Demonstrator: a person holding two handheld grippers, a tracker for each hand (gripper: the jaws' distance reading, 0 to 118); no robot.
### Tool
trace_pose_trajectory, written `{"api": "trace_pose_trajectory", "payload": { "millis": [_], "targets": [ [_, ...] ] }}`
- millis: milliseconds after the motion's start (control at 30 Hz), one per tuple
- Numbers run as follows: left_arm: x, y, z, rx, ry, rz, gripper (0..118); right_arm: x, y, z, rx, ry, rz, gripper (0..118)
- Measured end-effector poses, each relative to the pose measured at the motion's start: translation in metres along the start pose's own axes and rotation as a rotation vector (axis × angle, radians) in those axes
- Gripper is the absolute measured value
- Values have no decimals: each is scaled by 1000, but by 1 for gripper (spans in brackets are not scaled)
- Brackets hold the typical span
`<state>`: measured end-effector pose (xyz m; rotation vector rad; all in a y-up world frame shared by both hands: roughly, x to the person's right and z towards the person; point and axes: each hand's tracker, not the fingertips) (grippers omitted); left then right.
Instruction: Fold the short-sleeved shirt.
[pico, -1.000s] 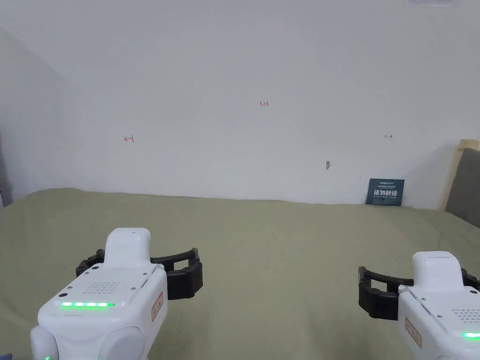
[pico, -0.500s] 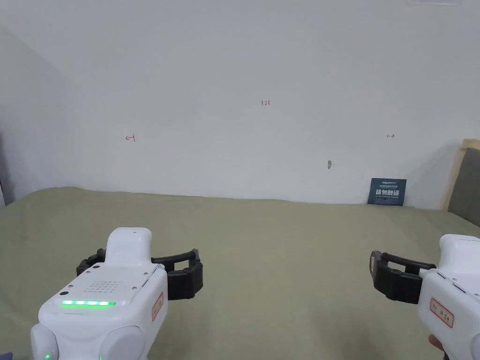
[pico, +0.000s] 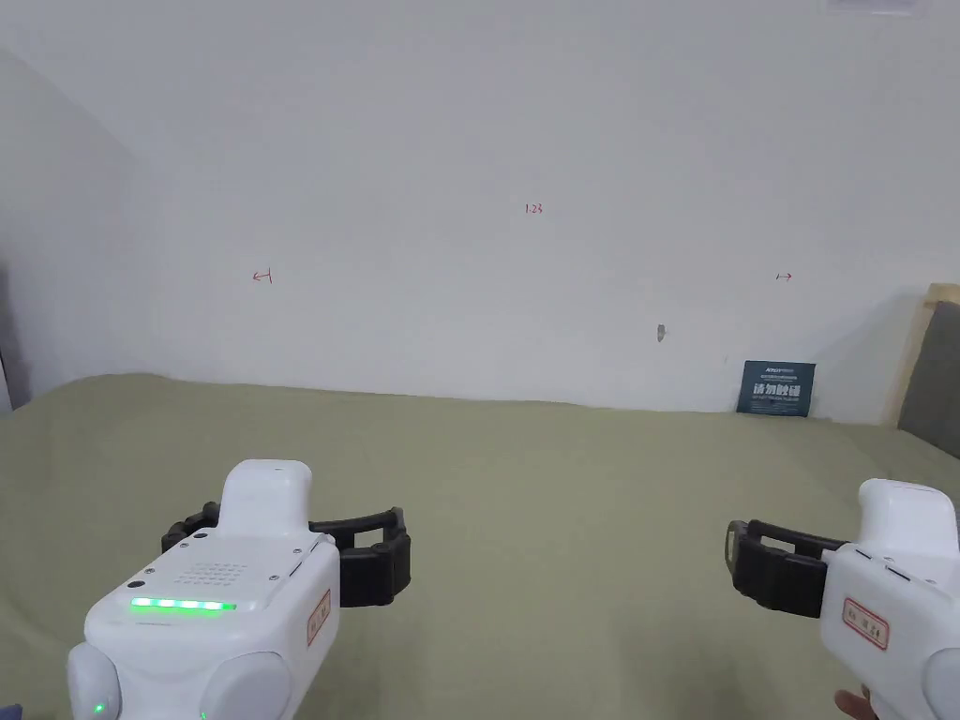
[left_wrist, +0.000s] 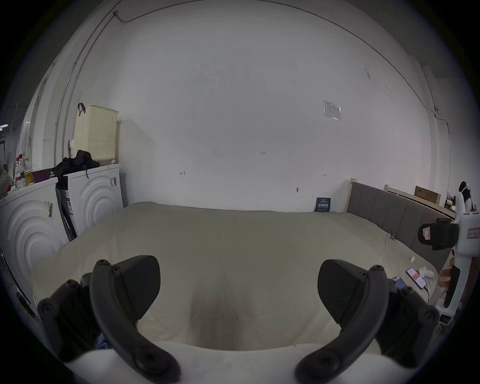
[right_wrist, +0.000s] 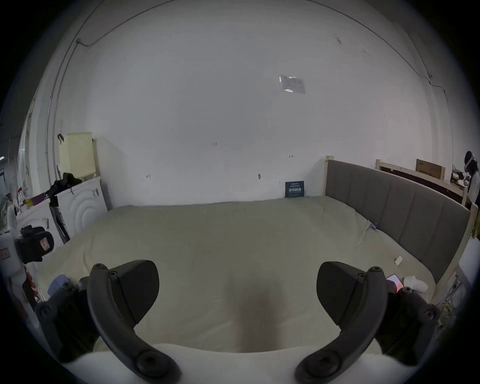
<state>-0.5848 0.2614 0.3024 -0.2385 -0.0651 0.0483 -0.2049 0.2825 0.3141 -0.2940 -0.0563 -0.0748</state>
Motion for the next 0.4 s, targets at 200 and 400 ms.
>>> {"api": "trace_pose_trajectory", "payload": {
  "millis": [200,400],
  "targets": [
    [0,2,1,8,-4,9,118,0,0,-6,-39,-54,-25,118],
    [-1,4,2,12,1,6,118,14,-2,-8,-5,-17,-96,118]
  ]
}}
